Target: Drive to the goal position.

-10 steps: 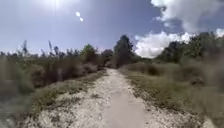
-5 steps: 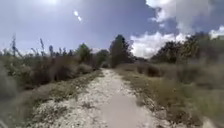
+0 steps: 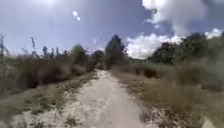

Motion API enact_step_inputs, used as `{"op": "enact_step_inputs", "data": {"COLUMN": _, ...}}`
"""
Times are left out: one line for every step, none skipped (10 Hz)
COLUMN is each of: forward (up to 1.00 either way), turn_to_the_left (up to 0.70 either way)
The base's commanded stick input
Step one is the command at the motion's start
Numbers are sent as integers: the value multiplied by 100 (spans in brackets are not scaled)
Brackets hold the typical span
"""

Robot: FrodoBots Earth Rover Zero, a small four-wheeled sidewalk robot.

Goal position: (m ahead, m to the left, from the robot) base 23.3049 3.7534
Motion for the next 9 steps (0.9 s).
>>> {"op": "enact_step_inputs", "data": {"forward": 70, "turn_to_the_left": 0}}
{"op": "enact_step_inputs", "data": {"forward": 70, "turn_to_the_left": 0}}
{"op": "enact_step_inputs", "data": {"forward": 70, "turn_to_the_left": 0}}
{"op": "enact_step_inputs", "data": {"forward": 70, "turn_to_the_left": 0}}
{"op": "enact_step_inputs", "data": {"forward": 70, "turn_to_the_left": 0}}
{"op": "enact_step_inputs", "data": {"forward": 70, "turn_to_the_left": 0}}
{"op": "enact_step_inputs", "data": {"forward": 70, "turn_to_the_left": 0}}
{"op": "enact_step_inputs", "data": {"forward": 70, "turn_to_the_left": 0}}
{"op": "enact_step_inputs", "data": {"forward": 70, "turn_to_the_left": 0}}
